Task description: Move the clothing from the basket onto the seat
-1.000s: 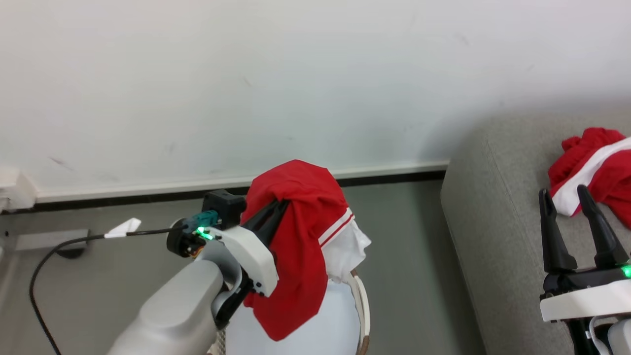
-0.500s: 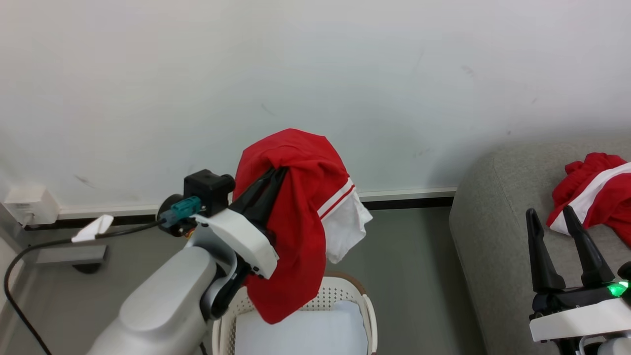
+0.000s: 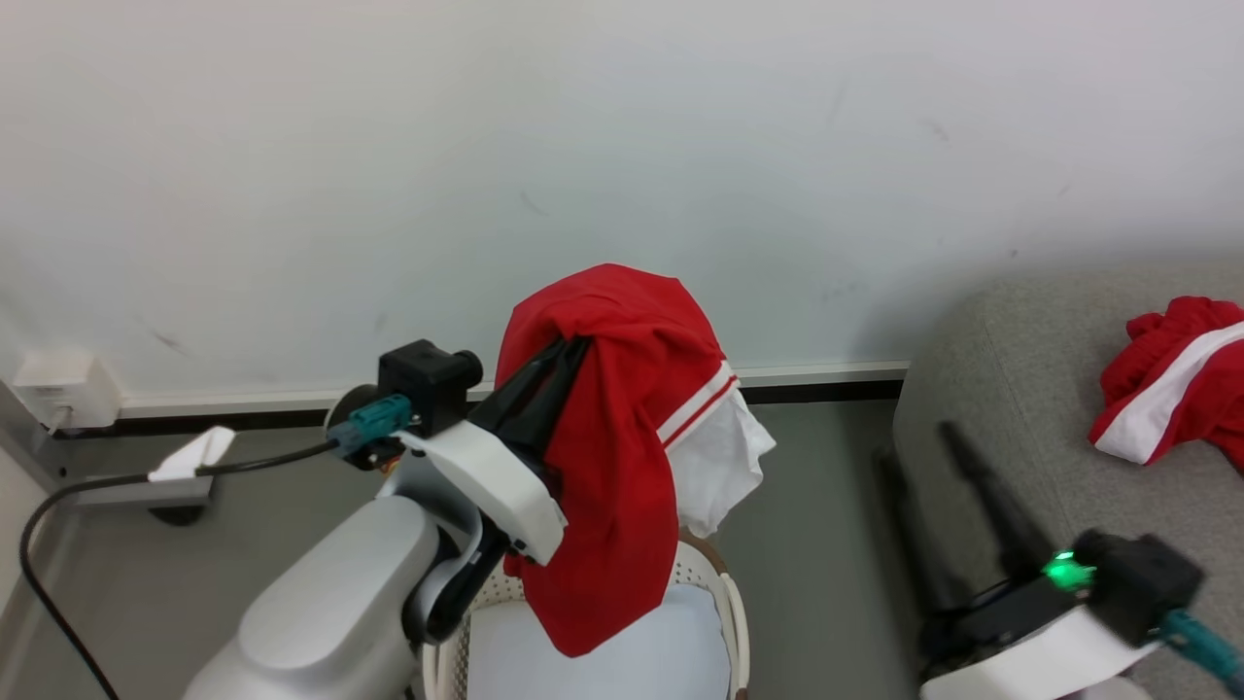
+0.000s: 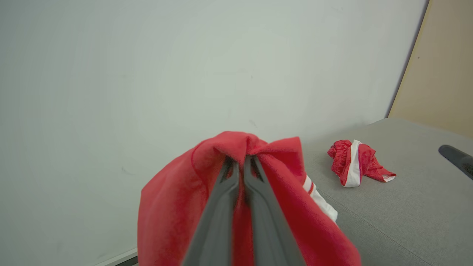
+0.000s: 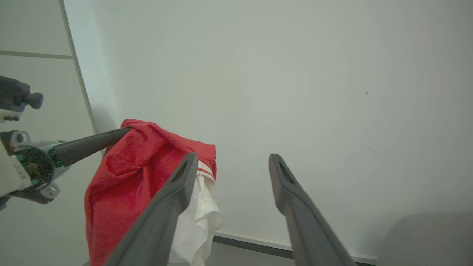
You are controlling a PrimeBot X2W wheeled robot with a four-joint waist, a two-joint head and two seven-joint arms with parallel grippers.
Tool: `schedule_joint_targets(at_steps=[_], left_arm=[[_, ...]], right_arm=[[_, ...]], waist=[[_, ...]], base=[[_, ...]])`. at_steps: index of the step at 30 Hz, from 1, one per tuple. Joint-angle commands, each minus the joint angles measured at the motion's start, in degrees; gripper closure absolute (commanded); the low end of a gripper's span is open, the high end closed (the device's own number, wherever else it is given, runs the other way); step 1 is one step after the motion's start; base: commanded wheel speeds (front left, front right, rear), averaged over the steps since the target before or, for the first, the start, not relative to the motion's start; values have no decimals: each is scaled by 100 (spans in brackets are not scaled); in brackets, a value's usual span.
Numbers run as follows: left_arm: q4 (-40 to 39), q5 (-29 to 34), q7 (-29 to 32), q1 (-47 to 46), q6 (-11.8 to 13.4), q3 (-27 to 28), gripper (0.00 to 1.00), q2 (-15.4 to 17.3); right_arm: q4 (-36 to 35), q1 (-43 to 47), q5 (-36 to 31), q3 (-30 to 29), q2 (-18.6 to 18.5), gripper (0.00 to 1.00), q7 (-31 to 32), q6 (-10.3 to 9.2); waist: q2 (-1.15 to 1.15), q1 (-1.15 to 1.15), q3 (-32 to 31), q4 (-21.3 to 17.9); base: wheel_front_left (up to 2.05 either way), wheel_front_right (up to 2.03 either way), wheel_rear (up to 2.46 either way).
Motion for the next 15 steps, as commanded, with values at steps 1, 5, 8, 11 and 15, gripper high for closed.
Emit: schedule_joint_targets(at_steps=[1,5,8,11,15], left_arm=[[-6,45,6,-17,-26,-25,100,-16],[47,61,22,-116,-90,-111,100,-136],[94,71,47,-186,-158,-182,100,-227],[148,86,65,-272,-222,-255,100,-345],[207,109,79,-356,-297,-379,100,-497]], right_arm=[[-3,-104,89,228,-30,0,-16,-13],[212,-351,246,1051,-61,0,-17,-13],[599,-586,410,1532,-49,0,-4,-13],[995,-872,587,1942,24,0,-4,-13],[1594,-1225,874,2349,110,0,-9,-13]], waist=[[-1,0,-2,43],[-1,0,1,164],[-1,0,0,287],[-1,0,-1,429],[-1,0,-4,643]], base=[[0,0,0],[0,0,0],[0,0,0],[0,0,0],[0,0,0]])
